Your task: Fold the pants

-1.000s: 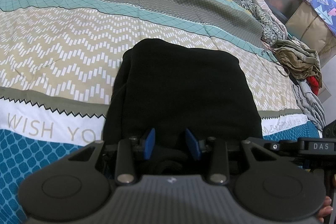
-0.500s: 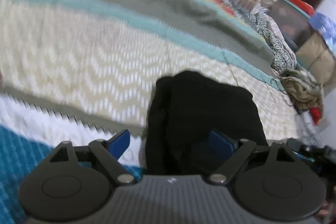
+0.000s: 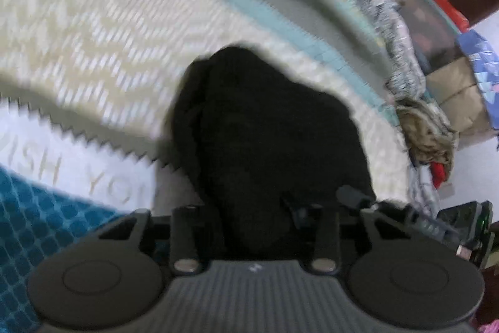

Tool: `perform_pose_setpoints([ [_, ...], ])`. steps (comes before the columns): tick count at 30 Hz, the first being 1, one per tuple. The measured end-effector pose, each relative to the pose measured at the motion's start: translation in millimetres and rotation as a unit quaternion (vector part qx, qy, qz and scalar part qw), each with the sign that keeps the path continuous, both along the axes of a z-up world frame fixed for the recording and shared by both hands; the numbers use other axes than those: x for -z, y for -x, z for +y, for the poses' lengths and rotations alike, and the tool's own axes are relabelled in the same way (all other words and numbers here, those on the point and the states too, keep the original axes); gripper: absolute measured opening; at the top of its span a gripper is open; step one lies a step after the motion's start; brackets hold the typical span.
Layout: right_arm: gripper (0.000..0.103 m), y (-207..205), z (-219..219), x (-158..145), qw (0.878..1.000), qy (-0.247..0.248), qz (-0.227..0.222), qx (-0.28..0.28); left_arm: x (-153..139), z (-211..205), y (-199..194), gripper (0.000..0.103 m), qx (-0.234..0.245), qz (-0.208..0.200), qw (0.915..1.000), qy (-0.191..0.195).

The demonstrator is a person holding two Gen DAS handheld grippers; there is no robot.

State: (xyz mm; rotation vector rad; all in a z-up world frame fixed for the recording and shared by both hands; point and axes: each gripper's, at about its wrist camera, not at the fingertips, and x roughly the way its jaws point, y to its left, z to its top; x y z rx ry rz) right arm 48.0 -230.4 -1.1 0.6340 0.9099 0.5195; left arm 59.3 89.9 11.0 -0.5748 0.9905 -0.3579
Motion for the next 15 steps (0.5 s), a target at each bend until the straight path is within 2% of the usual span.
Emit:
perform_pose_setpoints([
  [2,0.047,2,3,-27,0.998,0.012,-0.058,-0.018,-29,-14,-6,0.034,0.016,-0.049,0.9986,-0.012],
  [4,0.047,-3,4,-53,0.992,0.034,-0.118,-0.017,-59,-33,-25,0.034,0.033,-0.103,0.9935,-0.036],
  [7,0.047,-32,-5,-83,0.98,0.052,-0.192,0.012,-88,-63,-59,0.034,0.051,-0.184,0.9785,-0.078],
  [9,0.047,-59,-14,-95,0.973,0.056,-0.223,0.029,-98,-78,-89,0.035,0.051,-0.218,0.9711,-0.083],
  [12,0.047,-113,-26,-92,0.965,0.066,-0.246,0.056,-92,-96,-143,0.035,0.031,-0.231,0.9683,-0.091],
  [15,0.048,-170,-28,-57,0.974,0.063,-0.206,0.075,-56,-101,-198,0.035,-0.002,-0.195,0.9744,-0.112],
])
